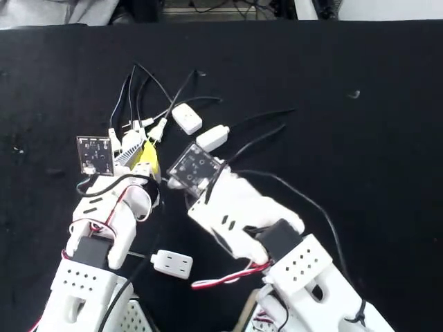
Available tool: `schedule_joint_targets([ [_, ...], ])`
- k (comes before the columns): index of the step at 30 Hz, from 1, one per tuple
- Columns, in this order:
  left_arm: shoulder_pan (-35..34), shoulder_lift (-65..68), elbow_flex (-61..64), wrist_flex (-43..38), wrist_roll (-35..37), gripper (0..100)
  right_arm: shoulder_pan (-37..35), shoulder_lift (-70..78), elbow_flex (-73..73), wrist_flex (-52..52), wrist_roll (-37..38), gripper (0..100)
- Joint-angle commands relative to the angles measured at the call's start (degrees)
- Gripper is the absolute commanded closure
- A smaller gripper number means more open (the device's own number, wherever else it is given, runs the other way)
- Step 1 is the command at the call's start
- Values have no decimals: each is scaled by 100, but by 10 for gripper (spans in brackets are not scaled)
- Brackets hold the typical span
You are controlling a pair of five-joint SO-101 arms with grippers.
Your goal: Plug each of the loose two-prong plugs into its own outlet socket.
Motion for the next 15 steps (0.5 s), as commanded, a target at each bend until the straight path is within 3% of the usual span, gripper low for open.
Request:
schedule_joint_targets([
  [1, -4, 9, -57, -123, 35, 970, -220, -119, -31, 26, -62, 988],
  [7, -4, 9, 22, -97, 18, 970, -404, -207, -40, 158, -18, 988],
  [15, 66, 9, 101, -97, 9, 970, -431, -1675, 101, 695, -9, 988],
])
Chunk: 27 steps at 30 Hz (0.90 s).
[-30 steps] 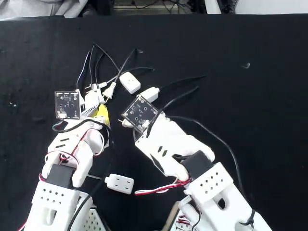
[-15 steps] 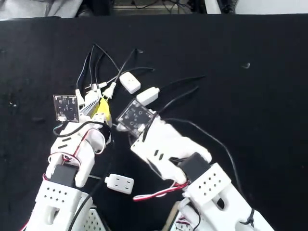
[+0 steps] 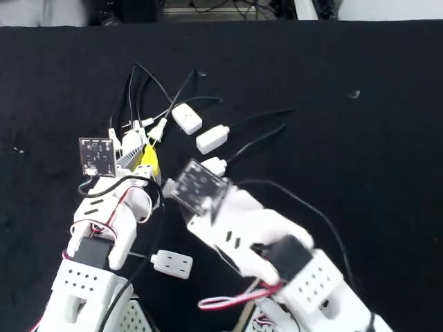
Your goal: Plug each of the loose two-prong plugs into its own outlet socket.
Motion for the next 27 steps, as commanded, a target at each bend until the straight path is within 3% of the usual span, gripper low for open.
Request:
schedule_joint_targets([
  [1, 119, 9, -48, -97, 9, 970, -53, -637, -31, 264, 0, 988],
  [14, 215, 9, -163, -88, 0, 970, -44, -303, 48, 9, 0, 988],
  [20, 13, 0, -637, 651, 35, 970, -44, -277, 66, 53, -44, 988],
  [27, 31, -9, -734, 721, 9, 970, -44, -277, 75, 18, -9, 988],
])
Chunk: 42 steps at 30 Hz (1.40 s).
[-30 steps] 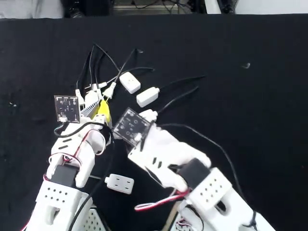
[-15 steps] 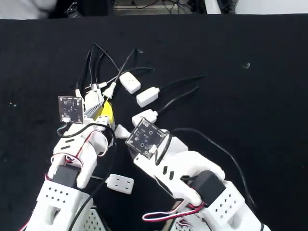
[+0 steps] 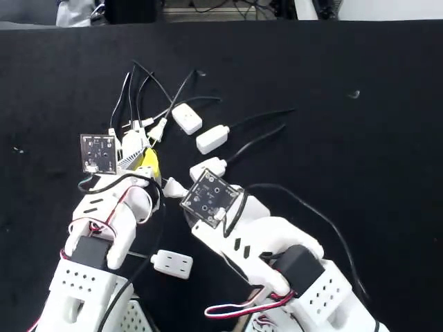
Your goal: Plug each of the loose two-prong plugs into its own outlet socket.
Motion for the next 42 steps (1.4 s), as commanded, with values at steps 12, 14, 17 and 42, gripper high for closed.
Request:
schedule_joint_targets([
  [12, 558, 9, -760, 404, -9, 970, -35, 251, -22, -158, -9, 988],
  [14, 699, 9, -620, 378, -9, 970, -35, 251, -22, -158, -9, 988],
  [17, 857, 9, -426, 369, -9, 970, -35, 251, -31, -158, -9, 988],
  [42, 901, 9, -207, 360, -9, 970, -53, 242, -207, -114, -62, 988],
])
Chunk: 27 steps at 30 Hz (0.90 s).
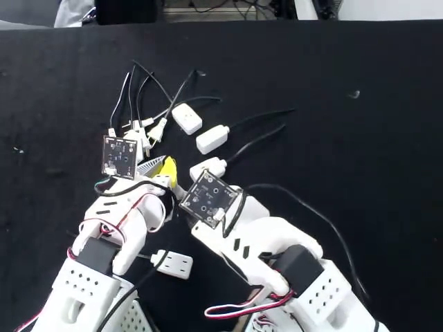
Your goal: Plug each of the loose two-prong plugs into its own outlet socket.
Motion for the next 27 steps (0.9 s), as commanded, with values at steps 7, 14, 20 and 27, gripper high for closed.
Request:
schedule_joint_targets([
  [7, -198, -53, -145, 26, 9, 970, 237, 189, -620, 413, -62, 988],
  [14, -1789, -53, -418, 35, 26, 970, 826, 251, -927, 879, 0, 988],
  [20, -2053, -53, -382, 888, -316, 967, 835, 259, -980, 1002, 237, 988],
  [27, -2703, -44, -66, 2453, -2286, 970, 826, 1613, -1982, 1899, 598, 988],
])
